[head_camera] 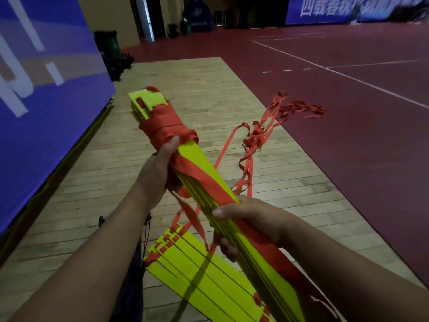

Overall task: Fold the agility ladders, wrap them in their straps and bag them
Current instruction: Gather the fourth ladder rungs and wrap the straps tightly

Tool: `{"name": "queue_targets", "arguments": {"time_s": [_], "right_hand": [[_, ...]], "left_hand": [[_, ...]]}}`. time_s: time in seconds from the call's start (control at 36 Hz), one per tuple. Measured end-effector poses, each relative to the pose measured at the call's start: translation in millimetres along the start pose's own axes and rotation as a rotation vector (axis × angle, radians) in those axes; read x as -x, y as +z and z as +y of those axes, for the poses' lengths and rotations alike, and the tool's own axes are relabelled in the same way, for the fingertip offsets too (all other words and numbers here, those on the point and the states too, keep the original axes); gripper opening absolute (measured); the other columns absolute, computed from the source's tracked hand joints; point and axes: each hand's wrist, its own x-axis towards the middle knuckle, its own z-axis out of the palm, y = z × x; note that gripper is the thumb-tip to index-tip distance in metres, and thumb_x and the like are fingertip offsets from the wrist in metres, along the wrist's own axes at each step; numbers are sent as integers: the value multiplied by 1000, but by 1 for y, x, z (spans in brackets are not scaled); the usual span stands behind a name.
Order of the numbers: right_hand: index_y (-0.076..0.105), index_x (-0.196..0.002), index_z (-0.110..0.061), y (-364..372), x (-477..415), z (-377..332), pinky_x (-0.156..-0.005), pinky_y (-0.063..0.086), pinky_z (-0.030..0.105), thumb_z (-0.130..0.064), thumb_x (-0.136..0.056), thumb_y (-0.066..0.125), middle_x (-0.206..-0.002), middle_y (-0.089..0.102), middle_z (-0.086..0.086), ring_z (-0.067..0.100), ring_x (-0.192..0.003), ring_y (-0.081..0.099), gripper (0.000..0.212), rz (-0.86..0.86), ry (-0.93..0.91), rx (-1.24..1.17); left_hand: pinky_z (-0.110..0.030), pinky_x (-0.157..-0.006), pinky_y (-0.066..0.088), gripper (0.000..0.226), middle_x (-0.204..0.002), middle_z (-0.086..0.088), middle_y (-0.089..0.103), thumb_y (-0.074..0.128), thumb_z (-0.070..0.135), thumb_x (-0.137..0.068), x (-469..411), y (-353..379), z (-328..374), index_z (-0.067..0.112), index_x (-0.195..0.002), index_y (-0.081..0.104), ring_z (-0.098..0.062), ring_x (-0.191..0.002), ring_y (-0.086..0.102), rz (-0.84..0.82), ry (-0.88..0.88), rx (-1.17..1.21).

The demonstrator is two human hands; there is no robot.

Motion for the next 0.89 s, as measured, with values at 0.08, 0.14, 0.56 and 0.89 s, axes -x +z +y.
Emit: {"name": "queue_targets", "arguments": {"time_s": [0.08,0.14,0.56,0.89], "right_hand": [[58,-95,-7,-6,5,-1,-65,54,39,-21,-91,67,-77,60,19,31,-66,59,17,184,-30,129],[56,-98,-4,-9,3,1,-64,54,42,-18,-91,71,-77,61,22,36,-70,59,21,339,-55,197],[30,-105,-20,15,-29,30,-62,39,32,-26,-97,61,-83,49,-3,20,-75,53,33,702,-23,1160],[62,-115,-6,-6,-12,7,-86,57,39,-49,-81,73,-104,71,10,28,-97,70,56,131,71,106]], "left_hand": [[-37,-64,48,81,-68,-27,62,54,84,-76,-2,-7,-4,4,-82,63,-31,-61,60,-76,-98,-259],[-29,-53,46,79,-60,-17,60,42,81,-84,-1,-4,-3,4,-80,62,-25,-46,54,-101,-169,-378],[-29,-60,44,57,-56,0,58,64,69,-79,7,23,-29,13,-69,59,-19,-55,58,289,-284,-138],[-25,-56,52,45,-64,-2,62,55,57,-75,12,28,-14,14,-73,66,-15,-57,61,26,-28,212]]}}
